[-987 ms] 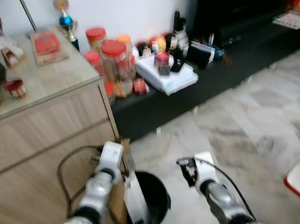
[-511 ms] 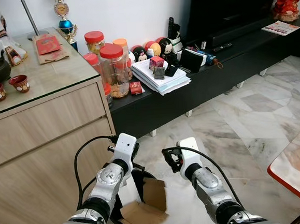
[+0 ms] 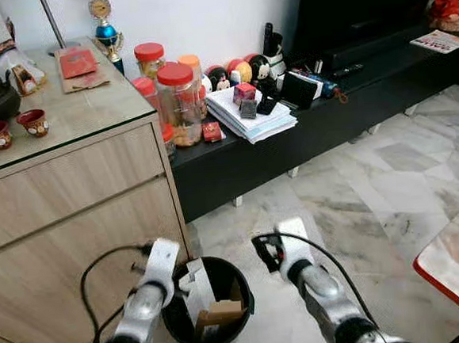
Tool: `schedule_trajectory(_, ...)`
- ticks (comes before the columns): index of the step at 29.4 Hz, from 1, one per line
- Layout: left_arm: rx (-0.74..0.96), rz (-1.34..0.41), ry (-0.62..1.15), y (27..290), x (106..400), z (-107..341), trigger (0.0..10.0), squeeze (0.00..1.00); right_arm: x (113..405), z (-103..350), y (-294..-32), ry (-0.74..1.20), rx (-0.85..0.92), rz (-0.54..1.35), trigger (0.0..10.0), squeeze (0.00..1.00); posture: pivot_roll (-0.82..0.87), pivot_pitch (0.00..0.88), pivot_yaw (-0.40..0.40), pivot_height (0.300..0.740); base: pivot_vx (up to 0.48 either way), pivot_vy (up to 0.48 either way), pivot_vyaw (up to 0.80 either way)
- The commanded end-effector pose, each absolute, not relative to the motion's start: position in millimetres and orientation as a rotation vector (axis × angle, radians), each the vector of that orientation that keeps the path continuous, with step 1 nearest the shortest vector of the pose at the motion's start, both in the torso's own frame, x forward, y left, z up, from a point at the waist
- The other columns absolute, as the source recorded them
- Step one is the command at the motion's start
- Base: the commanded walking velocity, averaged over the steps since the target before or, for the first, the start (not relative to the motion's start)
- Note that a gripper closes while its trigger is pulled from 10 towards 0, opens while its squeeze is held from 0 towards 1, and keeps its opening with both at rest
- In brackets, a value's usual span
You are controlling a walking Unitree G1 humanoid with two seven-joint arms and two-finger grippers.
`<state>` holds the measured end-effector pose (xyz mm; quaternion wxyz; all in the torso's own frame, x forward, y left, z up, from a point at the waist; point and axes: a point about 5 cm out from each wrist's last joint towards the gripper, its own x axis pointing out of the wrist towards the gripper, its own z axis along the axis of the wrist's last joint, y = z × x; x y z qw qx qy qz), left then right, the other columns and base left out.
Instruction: Picking trash to rubbish bin
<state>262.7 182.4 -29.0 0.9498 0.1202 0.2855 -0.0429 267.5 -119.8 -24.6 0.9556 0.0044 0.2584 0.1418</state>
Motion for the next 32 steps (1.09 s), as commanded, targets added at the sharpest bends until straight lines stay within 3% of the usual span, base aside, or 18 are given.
schedule_trajectory(1, 0.235, -0.033, 0.651, 192.6, 250.2, -38.9, 10.0, 0.00, 255.8, -36.6, -129.4, 0.599, 0.017, 0.237, 10.0, 0.00, -0.01, 0.000, -0.029, 0.740, 0.000, 0.000, 0.00)
schedule_trajectory(4, 0.209, 0.018, 0.749, 203.4, 227.7, -54.1, 10.0, 0.00, 237.1, -51.6, -139.0, 0.684, 0.017, 0.196, 10.0, 0.00, -0.01, 0.000, -0.028, 0.740, 0.000, 0.000, 0.00)
schedule_trajectory(6, 0.162, 0.081, 0.870, 214.0, 196.5, -71.7, 10.0, 0.00, 210.4, -69.7, -151.2, 0.798, -0.002, 0.139, 10.0, 0.00, -0.01, 0.000, -0.028, 0.740, 0.000, 0.000, 0.00)
schedule_trajectory(7, 0.162, 0.081, 0.870, 214.0, 196.5, -71.7, 10.0, 0.00, 210.4, -69.7, -151.2, 0.798, -0.002, 0.139, 10.0, 0.00, -0.01, 0.000, -0.028, 0.740, 0.000, 0.000, 0.00)
schedule_trajectory(8, 0.140, 0.130, 0.969, 222.3, 163.8, -86.1, 10.0, 0.00, 181.0, -85.4, -164.8, 0.904, -0.002, 0.062, 10.0, 0.00, -0.01, 0.000, -0.033, 0.740, 0.000, 0.000, 0.00)
schedule_trajectory(10, 0.136, 0.150, 0.998, 225.0, 152.2, -90.3, 10.0, 0.00, 169.4, -90.5, -168.9, 0.936, -0.003, 0.042, 10.0, 0.00, -0.01, 0.000, -0.036, 0.740, 0.000, 0.000, 0.00)
schedule_trajectory(18, 0.125, 0.150, 0.978, 221.8, 154.3, -89.7, 10.0, 0.00, 159.4, -94.5, -170.7, 0.962, 0.009, 0.022, 10.0, 0.00, -0.02, 0.001, -0.033, 0.740, 0.000, 0.000, 0.00)
schedule_trajectory(27, 0.149, 0.119, 0.896, 221.4, 187.8, -74.9, 10.0, 0.00, 190.3, -81.3, -158.3, 0.879, 0.032, 0.040, 10.0, 0.00, -0.02, 0.006, -0.022, 0.740, 0.000, 0.000, 0.00)
schedule_trajectory(32, 0.149, 0.123, 0.900, 222.2, 186.2, -75.4, 10.0, 0.00, 193.3, -79.6, -154.8, 0.861, 0.044, 0.050, 10.0, 0.00, -0.02, 0.009, -0.022, 0.740, 0.000, 0.000, 0.00)
